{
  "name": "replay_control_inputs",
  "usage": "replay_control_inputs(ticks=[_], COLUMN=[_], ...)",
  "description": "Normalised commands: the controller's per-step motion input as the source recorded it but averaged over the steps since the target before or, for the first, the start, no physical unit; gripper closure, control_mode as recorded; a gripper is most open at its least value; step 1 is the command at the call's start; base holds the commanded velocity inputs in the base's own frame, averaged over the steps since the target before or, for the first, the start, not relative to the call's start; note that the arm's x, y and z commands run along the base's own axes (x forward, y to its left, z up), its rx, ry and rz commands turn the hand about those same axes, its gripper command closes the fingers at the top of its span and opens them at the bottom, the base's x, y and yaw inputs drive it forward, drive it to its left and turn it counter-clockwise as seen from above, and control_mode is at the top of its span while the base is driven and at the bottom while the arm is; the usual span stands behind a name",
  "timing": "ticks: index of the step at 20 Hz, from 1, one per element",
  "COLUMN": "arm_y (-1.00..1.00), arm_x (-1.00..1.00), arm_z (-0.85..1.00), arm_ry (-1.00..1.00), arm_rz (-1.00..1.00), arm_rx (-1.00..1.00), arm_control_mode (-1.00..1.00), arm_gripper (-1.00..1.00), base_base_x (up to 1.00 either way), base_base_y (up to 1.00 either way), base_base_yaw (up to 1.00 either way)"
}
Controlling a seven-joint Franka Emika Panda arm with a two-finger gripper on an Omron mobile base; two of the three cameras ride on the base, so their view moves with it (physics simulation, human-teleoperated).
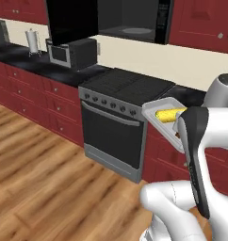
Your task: Place the tupperware containing the chicken drumstick and corn meal in the microwave. Close the microwave door and press the start button to reheat the meal.
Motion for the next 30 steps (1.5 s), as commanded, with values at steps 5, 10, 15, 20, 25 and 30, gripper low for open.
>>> replay_control_inputs(ticks=[5, 10, 15, 20, 25, 30], arm_y=[0.0, 0.0, 0.0, 0.0, 0.0, 0.0], arm_x=[0.0, 0.0, 0.0, 0.0, 0.0, 0.0], arm_z=[0.0, 0.0, 0.0, 0.0, 0.0, 0.0], arm_ry=[0.0, 0.0, 0.0, 0.0, 0.0, 0.0], arm_rz=[0.0, 0.0, 0.0, 0.0, 0.0, 0.0], arm_rx=[0.0, 0.0, 0.0, 0.0, 0.0, 0.0], arm_control_mode=[1.0, 1.0, 1.0, 1.0, 1.0, 1.0], arm_gripper=[1.0, 1.0, 1.0, 1.0, 1.0, 1.0], base_base_x=[0.77, 0.71, 0.74, 0.76, 0.76, 0.72], base_base_y=[0.05, 0.31, 0.47, 0.46, 0.42, 0.39], base_base_yaw=[-0.14, -0.3, -0.32, -0.32, -0.3, -0.29])
